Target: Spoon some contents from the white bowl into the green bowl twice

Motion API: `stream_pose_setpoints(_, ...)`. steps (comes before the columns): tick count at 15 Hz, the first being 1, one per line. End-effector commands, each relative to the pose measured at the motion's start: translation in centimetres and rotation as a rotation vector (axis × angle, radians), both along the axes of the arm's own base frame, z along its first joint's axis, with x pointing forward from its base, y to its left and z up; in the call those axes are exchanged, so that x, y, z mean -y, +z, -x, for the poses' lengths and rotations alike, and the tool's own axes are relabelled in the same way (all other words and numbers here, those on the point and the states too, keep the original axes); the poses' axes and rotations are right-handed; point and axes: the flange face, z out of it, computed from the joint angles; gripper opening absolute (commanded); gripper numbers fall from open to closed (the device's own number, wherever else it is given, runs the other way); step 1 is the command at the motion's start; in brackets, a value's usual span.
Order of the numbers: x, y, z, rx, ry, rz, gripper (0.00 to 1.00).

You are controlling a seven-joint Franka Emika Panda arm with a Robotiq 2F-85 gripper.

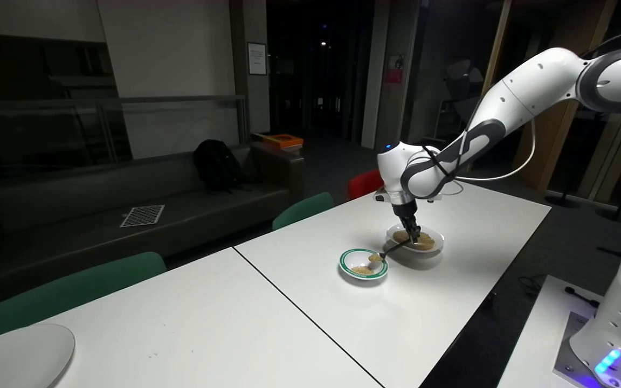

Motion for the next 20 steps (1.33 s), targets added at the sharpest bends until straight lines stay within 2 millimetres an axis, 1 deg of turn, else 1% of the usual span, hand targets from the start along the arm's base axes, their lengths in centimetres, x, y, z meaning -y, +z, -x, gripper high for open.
stream_pose_setpoints(1, -0.2, 0.3, -1.1, -0.016, -0.021, 0.059, 0.03)
stream_pose_setpoints(6, -0.3, 0.1, -2.0, -0.037, -0.038, 0.067, 0.03)
stream_pose_setpoints(9, -0.7, 0.4, -2.4, -0.032, -0.036, 0.062, 0.03)
stream_pose_setpoints(13, -2.7, 0.6, -2.6, -0.015, -0.023, 0.054, 0.03)
stream_pose_setpoints(15, -3.8, 0.4, -2.5, -0.014, -0.015, 0.058, 0.03)
stream_pose_setpoints(18, -5.1, 0.3, -2.0, -0.02, -0.007, 0.066, 0.03)
stream_pose_setpoints(19, -4.5, -0.2, -1.9, -0.011, 0.002, 0.031, 0.11)
stream_pose_setpoints(20, -4.9, -0.2, -1.7, -0.016, 0.004, 0.034, 0.11)
